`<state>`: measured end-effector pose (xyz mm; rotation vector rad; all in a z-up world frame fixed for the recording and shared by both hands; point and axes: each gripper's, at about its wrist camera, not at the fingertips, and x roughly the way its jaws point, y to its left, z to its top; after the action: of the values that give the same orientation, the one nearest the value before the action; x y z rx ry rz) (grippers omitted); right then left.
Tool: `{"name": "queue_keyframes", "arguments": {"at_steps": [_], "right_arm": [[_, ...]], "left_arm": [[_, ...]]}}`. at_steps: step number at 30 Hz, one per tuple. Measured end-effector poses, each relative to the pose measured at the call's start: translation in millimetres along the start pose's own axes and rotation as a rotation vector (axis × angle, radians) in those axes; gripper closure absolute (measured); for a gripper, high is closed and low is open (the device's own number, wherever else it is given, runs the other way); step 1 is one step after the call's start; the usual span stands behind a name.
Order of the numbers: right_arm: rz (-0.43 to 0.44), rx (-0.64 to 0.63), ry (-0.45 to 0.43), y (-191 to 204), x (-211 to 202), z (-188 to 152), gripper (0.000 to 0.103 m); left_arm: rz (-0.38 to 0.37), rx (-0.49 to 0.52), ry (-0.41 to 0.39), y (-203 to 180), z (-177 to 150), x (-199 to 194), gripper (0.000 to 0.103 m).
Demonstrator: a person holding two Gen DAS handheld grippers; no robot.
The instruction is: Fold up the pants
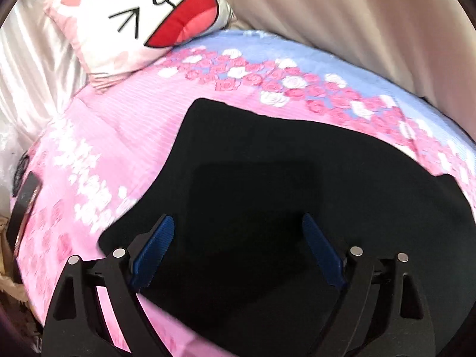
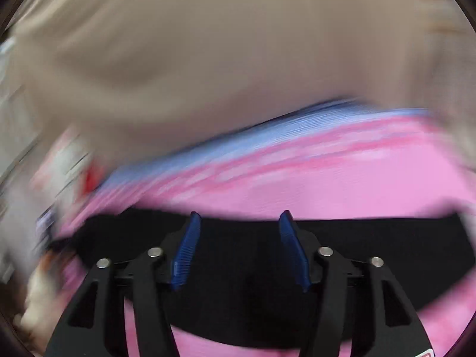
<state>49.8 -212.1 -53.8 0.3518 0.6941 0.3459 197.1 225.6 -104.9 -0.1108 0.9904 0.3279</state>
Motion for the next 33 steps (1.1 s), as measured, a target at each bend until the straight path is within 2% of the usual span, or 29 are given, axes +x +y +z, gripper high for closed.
{"name": "queue_keyframes", "arguments": {"at_steps": [3, 7, 8, 9, 10, 13, 14, 16, 18, 21, 22, 23, 27, 28, 29, 30, 32, 33], "right_arm": [[0.114, -0.121, 0.155, 56, 107, 18, 0.047], [0.124, -0.149, 0.264, 88, 219, 51, 0.047], [0.135, -0.15, 0.281, 100, 228, 49, 0.053], [0.142, -0.158, 0.293, 109, 242, 51, 0.068], [0.116, -0.175, 0.292, 116, 251, 53, 0.098], [0.071, -0.206, 0.233, 118, 260, 63, 0.103], [0.044, -0.215, 0.192, 118, 261, 69, 0.103], [-0.03, -0.222, 0.17, 110, 271, 80, 0.103], [-0.02, -0.142, 0.175, 97, 271, 89, 0.103], [0.072, -0.136, 0.166, 98, 238, 88, 0.084], [0.087, -0.161, 0.164, 101, 226, 82, 0.054], [0.085, -0.185, 0.163, 102, 219, 77, 0.033], [0.026, -0.246, 0.243, 102, 241, 68, 0.034], [0.024, -0.244, 0.282, 99, 257, 66, 0.041], [0.039, -0.228, 0.315, 95, 267, 63, 0.078], [0.054, -0.201, 0.328, 91, 276, 61, 0.088], [0.037, -0.239, 0.272, 95, 272, 68, 0.093], [0.038, -0.239, 0.238, 94, 268, 73, 0.094]], "left_arm": [[0.007, 0.033, -0.027, 0, 8, 7, 0.016], [0.003, 0.059, -0.049, -3, 22, 14, 0.015], [0.002, 0.062, -0.051, -2, 25, 17, 0.015], [-0.002, 0.063, -0.054, -2, 30, 20, 0.015], [-0.011, 0.064, -0.052, -2, 34, 24, 0.015], [-0.026, 0.064, -0.061, -1, 45, 34, 0.013], [-0.022, 0.068, -0.068, -1, 47, 36, 0.013], [0.007, 0.083, -0.09, -5, 56, 46, 0.011], [0.03, 0.087, -0.09, -9, 63, 52, 0.011], [0.048, 0.09, -0.11, -10, 68, 47, 0.011], [0.045, 0.089, -0.116, -8, 66, 43, 0.011], [0.04, 0.088, -0.126, -8, 64, 40, 0.011], [0.048, 0.077, -0.138, -7, 61, 34, 0.012], [0.048, 0.069, -0.136, -6, 61, 33, 0.012], [0.046, 0.063, -0.136, -6, 61, 31, 0.012], [0.043, 0.06, -0.139, -4, 60, 28, 0.013], [0.045, 0.067, -0.16, -1, 57, 19, 0.013], [0.076, 0.077, -0.18, 0, 57, 17, 0.013]]}}
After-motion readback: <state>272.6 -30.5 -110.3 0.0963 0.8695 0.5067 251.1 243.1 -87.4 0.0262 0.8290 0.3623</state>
